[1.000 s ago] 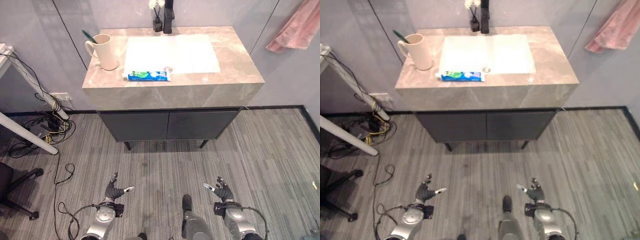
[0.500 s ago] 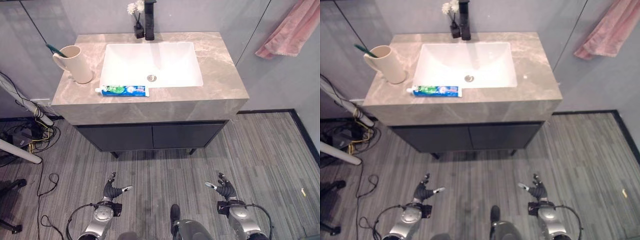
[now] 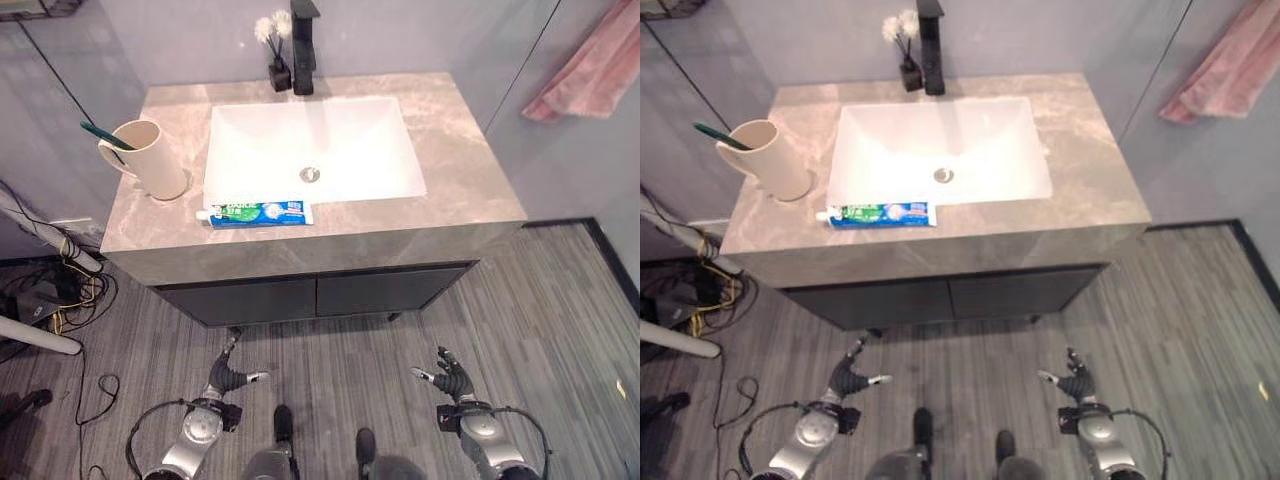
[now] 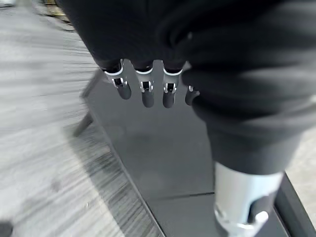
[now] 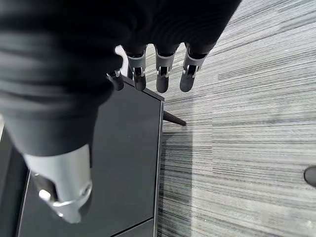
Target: Put brush and paste in cup on sink, flatten towel.
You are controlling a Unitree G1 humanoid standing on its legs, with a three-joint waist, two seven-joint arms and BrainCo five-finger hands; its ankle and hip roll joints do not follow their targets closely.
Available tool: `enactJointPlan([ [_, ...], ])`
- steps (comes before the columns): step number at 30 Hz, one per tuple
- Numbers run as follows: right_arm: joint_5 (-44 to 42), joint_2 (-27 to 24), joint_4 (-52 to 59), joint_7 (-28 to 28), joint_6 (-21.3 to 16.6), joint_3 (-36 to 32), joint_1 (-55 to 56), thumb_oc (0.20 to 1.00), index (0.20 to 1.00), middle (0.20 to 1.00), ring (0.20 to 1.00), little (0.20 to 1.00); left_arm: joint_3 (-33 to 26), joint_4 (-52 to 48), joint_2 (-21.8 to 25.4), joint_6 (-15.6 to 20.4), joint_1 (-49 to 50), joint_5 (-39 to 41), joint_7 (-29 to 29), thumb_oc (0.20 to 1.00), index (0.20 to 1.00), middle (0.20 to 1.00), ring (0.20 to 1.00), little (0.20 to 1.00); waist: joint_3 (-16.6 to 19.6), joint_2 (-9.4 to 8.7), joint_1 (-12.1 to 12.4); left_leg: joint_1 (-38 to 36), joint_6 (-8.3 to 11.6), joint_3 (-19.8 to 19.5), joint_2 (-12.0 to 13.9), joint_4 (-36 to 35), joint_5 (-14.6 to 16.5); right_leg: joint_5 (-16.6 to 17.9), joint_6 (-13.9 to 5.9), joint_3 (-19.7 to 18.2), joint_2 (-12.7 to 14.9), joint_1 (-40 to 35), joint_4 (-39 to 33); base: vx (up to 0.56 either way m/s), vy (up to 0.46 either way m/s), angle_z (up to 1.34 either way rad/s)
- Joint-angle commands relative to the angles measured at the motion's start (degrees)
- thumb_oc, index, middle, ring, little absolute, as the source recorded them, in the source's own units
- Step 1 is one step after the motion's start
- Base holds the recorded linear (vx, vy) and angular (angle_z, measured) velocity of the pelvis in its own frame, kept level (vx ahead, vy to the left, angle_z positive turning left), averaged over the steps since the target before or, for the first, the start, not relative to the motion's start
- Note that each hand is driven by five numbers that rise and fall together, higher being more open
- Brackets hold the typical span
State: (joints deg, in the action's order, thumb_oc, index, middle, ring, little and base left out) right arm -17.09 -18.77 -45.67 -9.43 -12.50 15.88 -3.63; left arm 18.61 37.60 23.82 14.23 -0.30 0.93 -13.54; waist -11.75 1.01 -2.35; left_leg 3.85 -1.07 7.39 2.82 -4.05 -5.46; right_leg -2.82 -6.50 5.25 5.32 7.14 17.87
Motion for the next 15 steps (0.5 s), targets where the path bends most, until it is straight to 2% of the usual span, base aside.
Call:
enactJointPlan([
  [1,1.42,-0.02,2.85,1.38,-1.64,-0.26,-3.06,1.0,1.0,1.0,1.0,1.0,-0.7,-1.63,3.36,1.94,1.34,-3.42,0.65,1.0,1.0,1.0,1.0,1.0,-1.3,-1.29,0.78,0.02,-0.92,-1.08,-1.37,5.72,4.89,9.21,-4.42,-0.34,3.1,4.35,12.99,0.16,0.184,-0.04],
  [2,1.25,0.1,2.85,1.44,-1.74,-0.25,-3.0,1.0,1.0,1.0,1.0,1.0,-0.77,-1.58,3.52,2.05,1.75,-4.09,0.65,1.0,1.0,1.0,1.0,1.0,-1.19,-1.32,0.85,-0.7,-0.96,-0.91,-1.45,4.95,4.92,9.63,-4.5,0.35,3.92,4.57,12.14,0.17,0.118,0.08],
  [4,-0.06,0.86,1.92,1.62,-1.74,-0.59,-3.07,1.0,1.0,1.0,1.0,1.0,-0.77,-1.82,3.75,2.16,2.56,-5.14,0.49,1.0,1.0,1.0,1.0,1.0,-0.58,-1.67,1.37,-1.92,-0.31,-0.43,-1.15,3.17,4.91,9.4,-4.59,3.26,7.0,3.51,5.34,0.11,-0.02,0.03],
  [5,-0.07,0.88,1.9,1.63,-1.76,-0.58,-3.07,1.0,1.0,1.0,1.0,1.0,-0.77,-1.83,3.76,2.15,2.58,-5.15,0.49,1.0,1.0,1.0,1.0,1.0,-0.66,-1.63,1.27,-2.08,-0.28,-0.54,-1.11,3.07,4.87,9.44,-4.59,3.42,6.96,3.23,5.13,0.08,-0.095,-0.1],
  [8,-0.2,1.58,-0.47,1.63,-1.45,0.26,-4.33,1.0,1.0,1.0,1.0,1.0,-1.39,-1.67,4.13,3.1,3.34,-4.93,-0.15,1.0,1.0,1.0,1.0,1.0,0.15,-3.14,2.65,-2.25,1.93,0.1,0.57,1.52,4.71,11.45,-5.59,7.51,10.83,1.16,-11.41,0.07,-0.203,-0.13],
  [10,0.08,2.11,-1.46,1.58,-1.41,0.98,-4.08,1.0,1.0,1.0,1.0,1.0,-1.89,-1.43,4.25,3.36,3.82,-4.03,-0.49,1.0,1.0,1.0,1.0,1.0,0.51,-4.74,3.2,-1.89,2.5,-0.39,0.46,1.89,4.57,12.62,-6.18,4.9,9.42,-1.63,-15.47,0.07,-0.199,0.08],
  [11,0.37,1.78,-1.67,1.26,-1.53,1.29,-4.83,1.0,1.0,1.0,1.0,1.0,-1.82,-1.41,4.19,3.69,3.97,-3.69,-0.49,1.0,1.0,1.0,1.0,1.0,0.77,-4.88,3.59,-1.51,2.97,-1.17,0.97,1.51,3.94,12.18,-6.12,2.85,8.12,-2.11,-16.29,0.05,-0.169,0.17],
  [15,-0.49,0.58,-2.61,1.52,-1.76,0.62,-4.31,1.0,1.0,1.0,1.0,1.0,-3.44,-3.1,4.53,5.36,6.78,-2.64,-1.24,1.0,1.0,1.0,1.0,1.0,1.72,-5.17,5.84,-0.61,4.77,-2.66,2.04,-0.46,1.97,11.65,-5.86,6.78,7.09,-4.6,-20.97,0.03,-0.175,0.21],
])
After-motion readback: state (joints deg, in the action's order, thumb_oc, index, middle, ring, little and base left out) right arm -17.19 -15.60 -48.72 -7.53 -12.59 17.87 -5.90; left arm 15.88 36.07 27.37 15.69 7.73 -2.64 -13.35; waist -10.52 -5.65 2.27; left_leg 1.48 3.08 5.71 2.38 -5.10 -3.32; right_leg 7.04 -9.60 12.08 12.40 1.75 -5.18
